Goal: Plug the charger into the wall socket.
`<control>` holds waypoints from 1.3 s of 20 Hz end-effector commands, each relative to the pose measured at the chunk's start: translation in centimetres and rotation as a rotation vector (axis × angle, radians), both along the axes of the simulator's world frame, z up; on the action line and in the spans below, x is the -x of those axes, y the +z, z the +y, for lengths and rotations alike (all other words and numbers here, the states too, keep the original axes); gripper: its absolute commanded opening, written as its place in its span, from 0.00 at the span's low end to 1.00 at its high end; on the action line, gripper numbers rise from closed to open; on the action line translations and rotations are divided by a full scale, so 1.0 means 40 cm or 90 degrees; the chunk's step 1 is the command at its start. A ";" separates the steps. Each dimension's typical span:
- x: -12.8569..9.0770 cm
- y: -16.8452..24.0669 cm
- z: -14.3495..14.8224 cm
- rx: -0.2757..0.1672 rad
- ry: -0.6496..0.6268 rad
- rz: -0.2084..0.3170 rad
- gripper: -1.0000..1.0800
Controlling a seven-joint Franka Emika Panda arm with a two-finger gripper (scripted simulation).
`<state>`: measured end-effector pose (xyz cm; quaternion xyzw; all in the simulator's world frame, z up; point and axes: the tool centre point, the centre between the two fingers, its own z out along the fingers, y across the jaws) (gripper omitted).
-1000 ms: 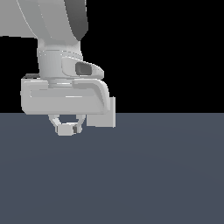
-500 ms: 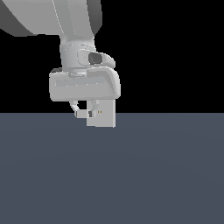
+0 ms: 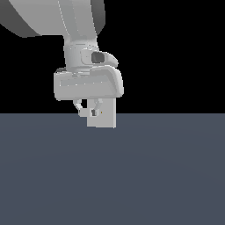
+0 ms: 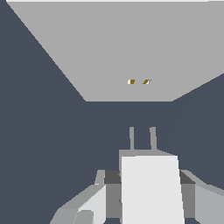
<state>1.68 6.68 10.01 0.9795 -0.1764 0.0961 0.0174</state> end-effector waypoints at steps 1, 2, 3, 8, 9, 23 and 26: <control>0.000 0.000 0.001 0.000 0.001 0.000 0.00; 0.000 0.000 0.001 0.000 0.001 0.000 0.00; 0.001 -0.001 0.001 0.000 0.001 0.000 0.00; -0.011 -0.001 -0.004 0.000 0.001 0.000 0.00; -0.017 -0.001 -0.006 0.000 0.001 0.000 0.00; -0.114 -0.001 -0.043 -0.001 0.001 0.000 0.00; -0.117 0.000 -0.043 0.000 0.001 0.000 0.00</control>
